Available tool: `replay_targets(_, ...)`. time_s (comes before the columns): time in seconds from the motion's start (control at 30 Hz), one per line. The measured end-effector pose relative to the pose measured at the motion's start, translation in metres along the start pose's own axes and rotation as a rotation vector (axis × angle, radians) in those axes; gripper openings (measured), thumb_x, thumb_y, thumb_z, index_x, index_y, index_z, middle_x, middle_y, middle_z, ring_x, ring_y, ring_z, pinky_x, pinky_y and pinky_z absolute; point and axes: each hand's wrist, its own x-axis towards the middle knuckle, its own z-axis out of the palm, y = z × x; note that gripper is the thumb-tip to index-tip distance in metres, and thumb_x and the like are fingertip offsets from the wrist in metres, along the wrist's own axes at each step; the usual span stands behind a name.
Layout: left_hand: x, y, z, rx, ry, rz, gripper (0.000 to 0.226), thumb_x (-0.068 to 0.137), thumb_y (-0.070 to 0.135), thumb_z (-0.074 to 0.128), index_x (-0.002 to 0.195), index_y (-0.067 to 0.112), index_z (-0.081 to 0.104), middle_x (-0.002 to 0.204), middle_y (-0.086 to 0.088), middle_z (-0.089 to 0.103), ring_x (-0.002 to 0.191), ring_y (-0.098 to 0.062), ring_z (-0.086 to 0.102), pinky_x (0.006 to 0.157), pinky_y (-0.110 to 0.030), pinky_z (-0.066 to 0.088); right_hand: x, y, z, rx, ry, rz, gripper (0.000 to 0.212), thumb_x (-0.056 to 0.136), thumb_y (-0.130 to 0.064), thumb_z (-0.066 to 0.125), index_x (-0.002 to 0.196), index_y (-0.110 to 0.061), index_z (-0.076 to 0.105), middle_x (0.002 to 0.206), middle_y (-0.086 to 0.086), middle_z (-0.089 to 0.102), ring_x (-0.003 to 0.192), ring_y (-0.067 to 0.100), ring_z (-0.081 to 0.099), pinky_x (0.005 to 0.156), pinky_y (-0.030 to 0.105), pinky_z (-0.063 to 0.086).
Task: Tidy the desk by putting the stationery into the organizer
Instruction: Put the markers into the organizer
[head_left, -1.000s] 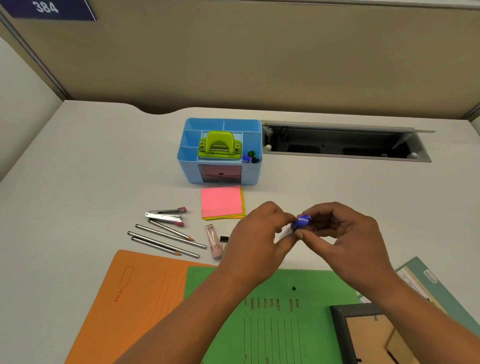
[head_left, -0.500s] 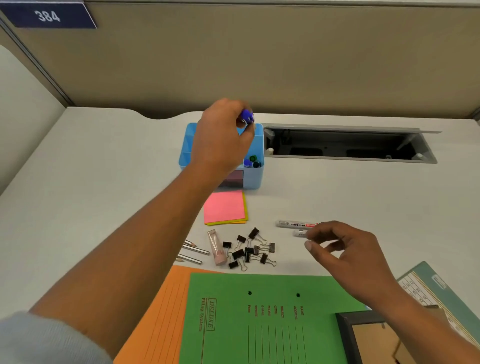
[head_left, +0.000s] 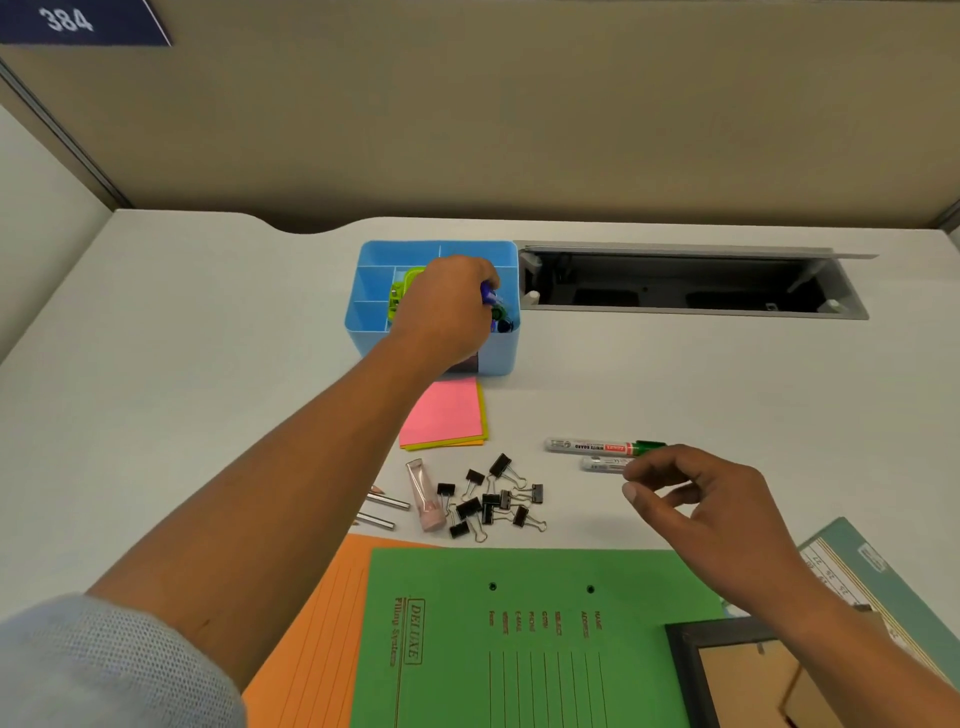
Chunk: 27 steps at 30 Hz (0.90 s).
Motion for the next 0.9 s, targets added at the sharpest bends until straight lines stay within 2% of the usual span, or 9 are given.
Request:
replay_targets(0.1, 0.000, 0.002, -0.003, 0.062, -0.056, -0.009, 0.046, 0.082, -0.003, 0.066, 0.120, 0.022, 0.063, 0.118, -0.005, 0.063, 0.106, -0.023, 0.057, 0.084, -0.036, 0.054, 0.000, 0.002, 0.001, -0.012, -0.010, -0.005, 0.017, 0.080, -0.015, 0.077, 0.084, -0.030, 0.071, 0.084, -0.024, 0.069, 0.078, 0.000, 0.065, 0.065, 0.011, 0.049)
replay_targets(0.33, -0.006, 0.005, -0.002, 0.063, -0.075, -0.005, 0.054, 0.080, -0.007, 0.063, 0.125, 0.022, 0.061, 0.122, -0.001, 0.063, 0.109, -0.024, 0.059, 0.087, -0.043, 0.055, 0.012, 0.014, -0.003, -0.094, 0.007, 0.018, 0.019, 0.080, -0.013, 0.076, 0.090, -0.029, 0.071, 0.082, -0.020, 0.070, 0.081, -0.006, 0.063, 0.066, 0.008, 0.048)
replay_targets(0.4, -0.009, 0.004, 0.000, 0.073, -0.059, 0.000, 0.052, 0.081, -0.004, 0.063, 0.125, 0.023, 0.061, 0.123, -0.002, 0.063, 0.108, -0.025, 0.059, 0.086, -0.043, 0.055, 0.020, 0.024, -0.008, -0.198, 0.004, 0.019, 0.022, 0.081, -0.013, 0.075, 0.091, -0.032, 0.069, 0.088, -0.020, 0.069, 0.081, -0.003, 0.064, 0.070, 0.012, 0.050)
replay_targets(0.47, -0.013, 0.003, 0.002, 0.066, -0.031, 0.000, 0.048, 0.083, 0.001, 0.062, 0.125, 0.023, 0.061, 0.123, -0.002, 0.062, 0.107, -0.024, 0.059, 0.084, -0.042, 0.055, 0.027, 0.036, -0.014, -0.315, 0.007, 0.021, 0.024, 0.082, -0.013, 0.074, 0.093, -0.034, 0.067, 0.088, -0.016, 0.069, 0.079, -0.001, 0.064, 0.072, 0.021, 0.052)
replay_targets(0.53, -0.020, 0.003, 0.005, 0.044, 0.008, -0.003, 0.045, 0.086, 0.007, 0.063, 0.127, 0.023, 0.060, 0.125, -0.001, 0.061, 0.109, -0.023, 0.058, 0.085, -0.037, 0.053, 0.032, 0.046, -0.019, -0.419, 0.017, 0.028, 0.023, 0.082, -0.014, 0.073, 0.095, -0.032, 0.068, 0.090, -0.010, 0.070, 0.077, 0.002, 0.063, 0.069, 0.026, 0.050)
replay_targets(0.63, -0.039, 0.004, 0.009, -0.043, 0.114, 0.004, 0.042, 0.088, 0.014, 0.063, 0.130, 0.021, 0.058, 0.128, 0.000, 0.059, 0.114, -0.019, 0.055, 0.089, -0.033, 0.048, 0.038, 0.060, -0.023, -0.578, 0.011, 0.023, 0.021, 0.083, -0.017, 0.072, 0.103, -0.024, 0.071, 0.096, -0.003, 0.071, 0.077, 0.014, 0.062, 0.067, 0.028, 0.048)
replay_targets(0.73, -0.065, 0.004, 0.018, -0.100, 0.233, 0.084, 0.037, 0.086, 0.013, 0.062, 0.123, 0.016, 0.061, 0.122, -0.002, 0.061, 0.111, -0.020, 0.055, 0.085, -0.035, 0.048, 0.041, 0.072, -0.021, -0.702, -0.053, 0.032, 0.026, 0.086, -0.022, 0.069, 0.111, -0.025, 0.070, 0.103, -0.003, 0.070, 0.086, 0.018, 0.062, 0.067, 0.028, 0.047)
replay_targets(0.8, -0.081, 0.003, 0.028, -0.092, 0.255, 0.135, 0.035, 0.084, 0.013, 0.062, 0.119, 0.014, 0.064, 0.115, -0.003, 0.063, 0.106, -0.022, 0.056, 0.082, -0.035, 0.049, 0.043, 0.078, -0.019, -0.775, -0.111, 0.028, 0.029, 0.086, -0.026, 0.067, 0.115, -0.027, 0.067, 0.107, -0.004, 0.067, 0.090, 0.018, 0.061, 0.067, 0.028, 0.046)
replay_targets(0.9, -0.102, 0.003, 0.042, -0.082, 0.227, 0.157, 0.032, 0.084, 0.014, 0.064, 0.115, 0.016, 0.066, 0.106, 0.000, 0.065, 0.099, -0.020, 0.057, 0.077, -0.029, 0.045, 0.045, 0.080, -0.016, -0.839, -0.142, 0.018, 0.031, 0.086, -0.028, 0.067, 0.116, -0.026, 0.064, 0.107, -0.003, 0.064, 0.090, 0.018, 0.060, 0.067, 0.030, 0.050)
